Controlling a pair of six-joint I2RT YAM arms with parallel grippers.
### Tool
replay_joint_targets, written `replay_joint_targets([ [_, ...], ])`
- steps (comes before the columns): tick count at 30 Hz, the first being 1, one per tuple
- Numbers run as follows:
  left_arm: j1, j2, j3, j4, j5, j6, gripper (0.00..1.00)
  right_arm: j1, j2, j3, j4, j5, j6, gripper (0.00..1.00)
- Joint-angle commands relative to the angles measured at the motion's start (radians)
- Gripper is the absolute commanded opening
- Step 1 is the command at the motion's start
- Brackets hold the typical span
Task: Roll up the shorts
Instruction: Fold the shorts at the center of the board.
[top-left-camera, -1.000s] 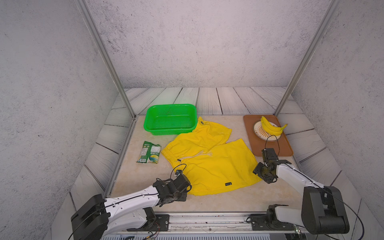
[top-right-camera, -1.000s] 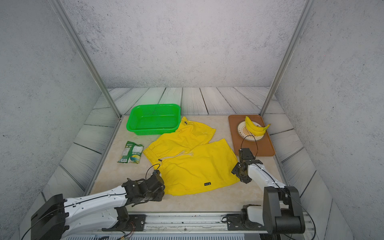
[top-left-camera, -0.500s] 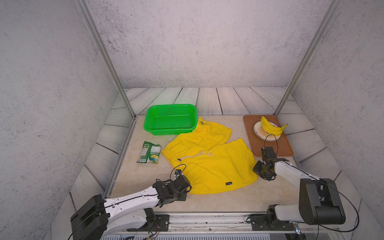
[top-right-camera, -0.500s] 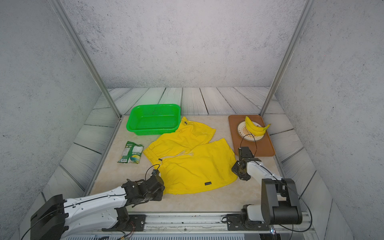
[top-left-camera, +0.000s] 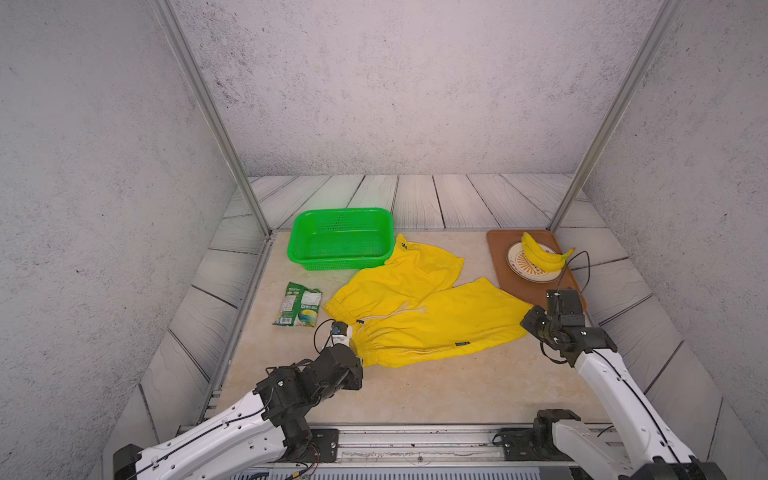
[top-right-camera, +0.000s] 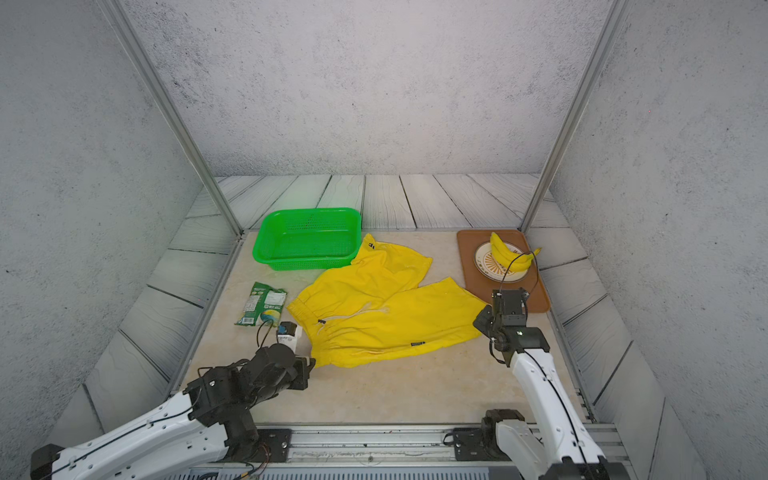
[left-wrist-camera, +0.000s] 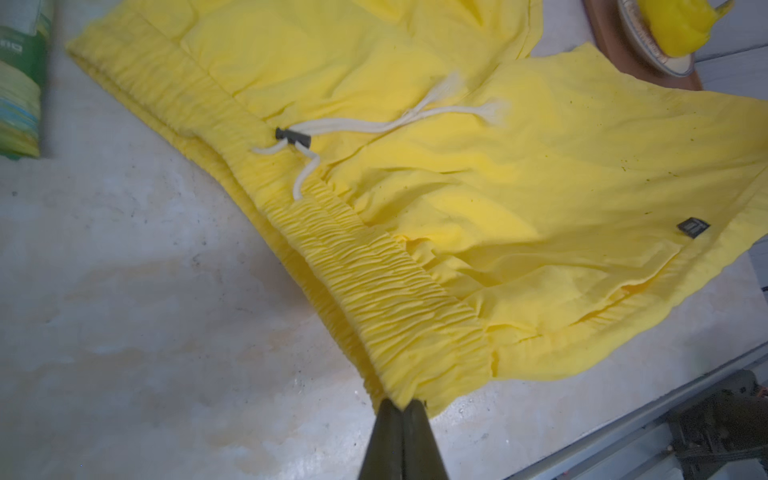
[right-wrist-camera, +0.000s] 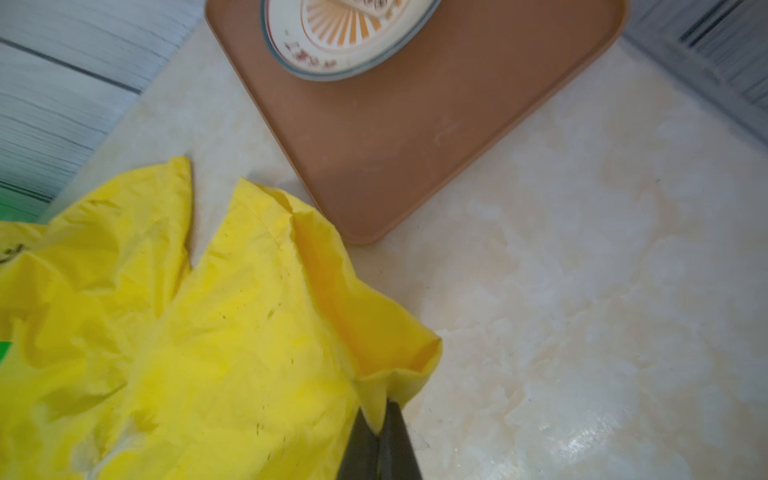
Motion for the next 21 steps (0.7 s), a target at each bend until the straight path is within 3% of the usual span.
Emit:
replay_joint_targets([
  [1, -0.001, 0.002, 0.031, 0.0, 0.076, 0.079, 0.0, -0.01, -0.059, 0.054, -0.065, 0.089, -0.017, 0.0],
  [7, -0.005, 0.065, 0.123, 0.023, 0.32, 0.154, 0.0, -0.018, -0.105, 0.166, -0.112, 0.148, -0.026, 0.0],
  [15, -0.063, 0.038, 0.187, 0.014, 0.497, 0.21, 0.0, -0.025, -0.171, 0.261, -0.106, 0.253, -0.058, 0.0],
  [17, -0.063, 0.015, 0.184, -0.004, 0.464, 0.185, 0.0, -0.025, -0.153, 0.261, -0.059, 0.212, -0.067, 0.0],
  [21, -0.058, -0.094, 0.15, -0.054, 0.19, 0.051, 0.0, -0.024, -0.04, 0.3, -0.02, 0.128, -0.05, 0.0],
])
